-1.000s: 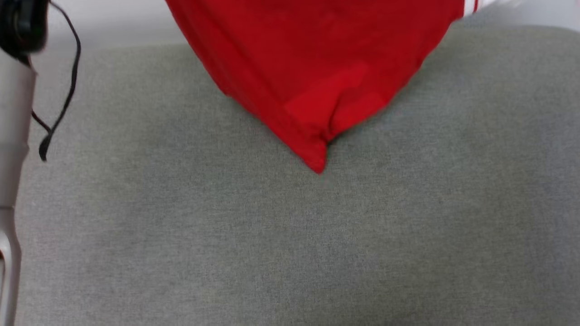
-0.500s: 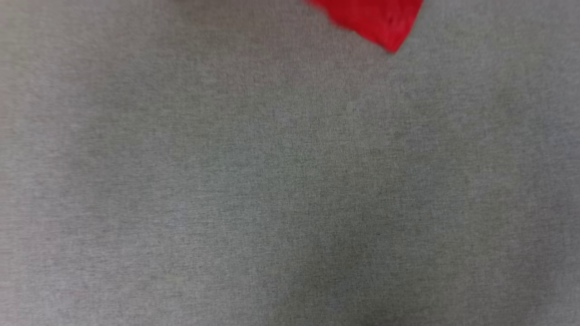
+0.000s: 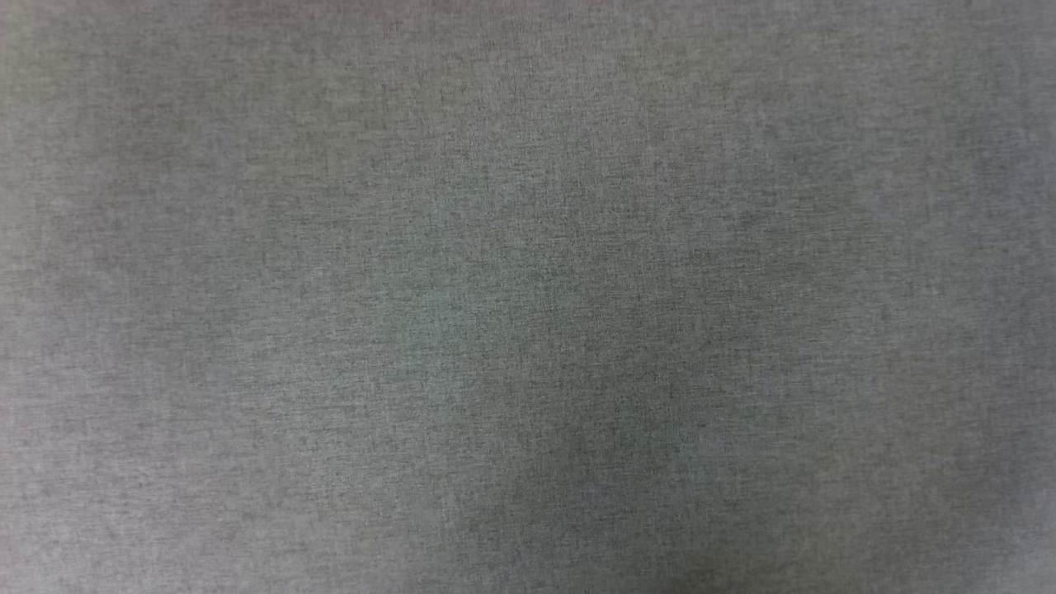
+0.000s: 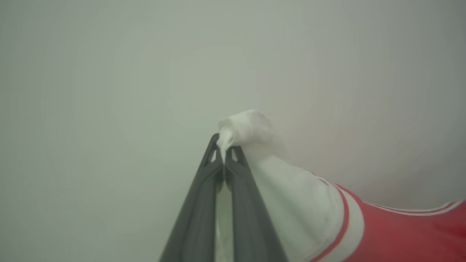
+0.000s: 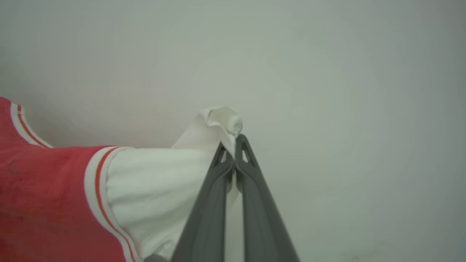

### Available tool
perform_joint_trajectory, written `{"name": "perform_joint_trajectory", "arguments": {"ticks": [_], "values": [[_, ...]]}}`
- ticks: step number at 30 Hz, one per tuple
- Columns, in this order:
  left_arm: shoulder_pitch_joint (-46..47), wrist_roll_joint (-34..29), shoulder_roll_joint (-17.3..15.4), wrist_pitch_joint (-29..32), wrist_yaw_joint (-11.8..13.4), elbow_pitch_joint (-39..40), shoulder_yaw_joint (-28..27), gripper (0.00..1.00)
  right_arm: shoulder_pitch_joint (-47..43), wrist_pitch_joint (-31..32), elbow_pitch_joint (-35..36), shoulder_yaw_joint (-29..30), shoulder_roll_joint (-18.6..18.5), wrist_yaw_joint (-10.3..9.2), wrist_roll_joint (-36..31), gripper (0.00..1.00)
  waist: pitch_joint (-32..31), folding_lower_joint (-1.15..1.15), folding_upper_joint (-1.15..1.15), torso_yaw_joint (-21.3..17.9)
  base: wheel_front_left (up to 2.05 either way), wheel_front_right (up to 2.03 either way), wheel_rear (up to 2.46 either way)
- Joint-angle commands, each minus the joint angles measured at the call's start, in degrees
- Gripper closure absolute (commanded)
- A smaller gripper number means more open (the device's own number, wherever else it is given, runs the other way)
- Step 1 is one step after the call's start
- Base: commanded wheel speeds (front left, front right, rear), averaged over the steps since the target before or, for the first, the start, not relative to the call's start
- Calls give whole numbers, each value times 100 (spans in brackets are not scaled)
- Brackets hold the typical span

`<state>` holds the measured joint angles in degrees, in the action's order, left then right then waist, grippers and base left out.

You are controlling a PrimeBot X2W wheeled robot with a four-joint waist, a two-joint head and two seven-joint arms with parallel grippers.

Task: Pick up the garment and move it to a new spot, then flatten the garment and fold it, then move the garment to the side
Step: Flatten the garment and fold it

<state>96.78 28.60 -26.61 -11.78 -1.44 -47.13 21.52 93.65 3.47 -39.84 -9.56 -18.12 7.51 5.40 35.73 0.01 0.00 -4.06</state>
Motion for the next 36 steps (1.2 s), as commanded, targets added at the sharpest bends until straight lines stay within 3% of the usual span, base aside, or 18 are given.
{"name": "perform_joint_trajectory", "arguments": {"ticks": [1,14,24,36], "values": [[-85,53,22,-28,-10,-44,-18,100,17,-42,-54,-25,29,-4,76,100,36,-1,0,6,0,0,0],[-1146,470,225,-159,-316,-517,-31,100,-803,-209,-323,-738,101,-4,733,100,-414,-1,0,100,0,0,0],[-3264,942,356,-280,-447,-152,-127,100,-2810,-103,315,-1073,-153,-4,1496,100,-1419,-1,0,212,0,0,0],[-6595,1567,314,-310,85,1518,-465,100,-5859,447,1487,-510,-402,-4,1765,100,-2397,-1,0,300,0,0,0]]}}
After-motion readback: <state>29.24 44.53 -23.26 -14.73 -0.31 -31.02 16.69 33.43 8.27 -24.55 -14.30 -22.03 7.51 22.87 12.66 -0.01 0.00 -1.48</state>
